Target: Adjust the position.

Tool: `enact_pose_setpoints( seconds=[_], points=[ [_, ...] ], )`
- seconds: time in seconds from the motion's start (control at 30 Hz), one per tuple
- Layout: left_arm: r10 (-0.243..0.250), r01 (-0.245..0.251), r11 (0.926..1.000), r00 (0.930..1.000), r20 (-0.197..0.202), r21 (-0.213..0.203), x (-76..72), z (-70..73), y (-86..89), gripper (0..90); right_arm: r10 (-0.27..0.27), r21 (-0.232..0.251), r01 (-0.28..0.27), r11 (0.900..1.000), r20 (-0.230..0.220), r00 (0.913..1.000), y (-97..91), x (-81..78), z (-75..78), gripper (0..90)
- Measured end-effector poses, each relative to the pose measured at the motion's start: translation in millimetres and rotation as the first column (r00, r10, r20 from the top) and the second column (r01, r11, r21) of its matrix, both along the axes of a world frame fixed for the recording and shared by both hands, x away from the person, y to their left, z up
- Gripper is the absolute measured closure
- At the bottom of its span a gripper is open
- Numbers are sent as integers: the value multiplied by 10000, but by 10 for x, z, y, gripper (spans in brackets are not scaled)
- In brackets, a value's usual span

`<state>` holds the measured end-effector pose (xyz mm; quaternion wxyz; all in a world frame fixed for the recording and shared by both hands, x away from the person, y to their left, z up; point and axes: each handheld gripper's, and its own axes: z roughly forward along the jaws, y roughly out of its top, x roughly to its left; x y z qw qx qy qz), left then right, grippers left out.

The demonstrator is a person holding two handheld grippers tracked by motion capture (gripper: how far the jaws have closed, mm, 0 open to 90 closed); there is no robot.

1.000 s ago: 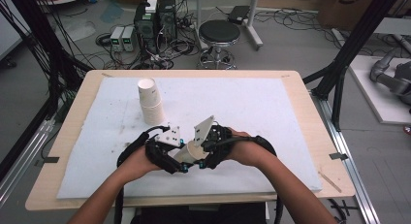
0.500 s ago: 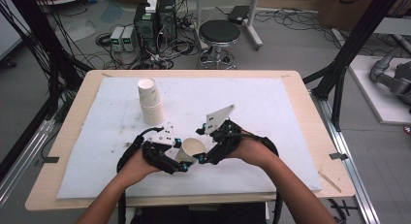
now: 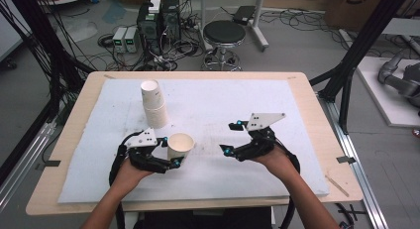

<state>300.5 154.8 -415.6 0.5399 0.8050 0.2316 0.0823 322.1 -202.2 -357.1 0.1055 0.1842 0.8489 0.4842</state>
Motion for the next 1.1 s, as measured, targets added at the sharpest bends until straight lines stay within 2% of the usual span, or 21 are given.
enact_pose_setpoints(
  seconds=[0.07,0.17,0.2,0.27,0.33,0.37,0.4,0.43,0.47,0.53,0.57,0.63,0.67,0.7,0.73,0.8,0.87,1.03,1.1],
  points=[
    [203,-201,9996,9998,76,-211,-5,-11,45,302,-91,72,91,9999,2,10000,-41,-3,-22,218],
    [553,-540,9972,9982,247,-511,-15,-34,112,302,-711,241,708,9972,109,9974,-200,-31,-131,218],
    [669,-651,9961,9974,284,-596,-18,-39,136,302,-711,241,708,9972,109,9974,-200,-31,-131,218],
    [983,-949,9923,9943,408,-794,-23,-48,189,302,-1306,342,1302,9909,101,9914,-322,-64,-241,218],
    [1514,-1436,9822,9868,576,-1211,-37,-59,289,302,-1744,429,1733,9839,240,9844,-407,-78,-323,218],
    [1514,-1436,9822,9868,576,-1211,-37,-59,289,302,-1924,462,1911,9805,252,9810,-448,-84,-363,218],
    [1670,-1580,9789,9840,615,-1296,-41,-61,325,302,-1924,462,1911,9805,252,9810,-448,-84,-363,218],
    [1965,-1847,9714,9781,682,-1492,-46,-61,395,302,-2241,589,2225,9731,212,9743,-526,-91,-440,218],
    [1965,-1847,9714,9781,682,-1492,-46,-61,395,302,-2241,589,2225,9731,212,9743,-526,-91,-440,218],
    [2267,-2115,9626,9710,759,-1692,-54,-57,459,302,-2490,680,2479,9664,90,9685,-584,-99,-503,218],
    [2338,-2177,9606,9691,787,-1729,-58,-55,481,302,-2613,706,2604,9629,39,9652,-610,-105,-535,218],
    [2554,-2358,9532,9630,864,-1892,-66,-54,529,302,-2715,654,2703,9606,106,9624,-633,-112,-570,218],
    [2789,-2559,9461,9553,978,-1988,-77,-53,571,302,-2851,602,2836,9570,181,9583,-648,-124,-594,218],
    [2865,-2617,9431,9527,1016,-2053,-78,-54,592,302,-2886,630,2867,9559,225,9572,-651,-129,-598,218],
    [2865,-2617,9431,9527,1016,-2053,-78,-54,592,301,-2924,657,2901,9547,290,9559,-657,-134,-596,218],
    [3085,-2800,9347,9450,1087,-2190,-80,-52,630,301,-2972,720,2941,9531,370,9541,-662,-136,-583,218],
    [3176,-2865,9297,9418,1100,-2315,-78,-48,668,301,-2998,710,2966,9524,401,9532,-663,-138,-574,218],
    [3335,-2987,9241,9350,1210,-2384,-92,-33,704,301,-3010,731,2969,9521,536,9521,-669,-140,-576,218],
    [3327,-2977,9253,9346,1260,-2347,-100,-25,703,301,-2981,676,2947,9532,474,9534,-666,-149,-587,218]
  ],
)
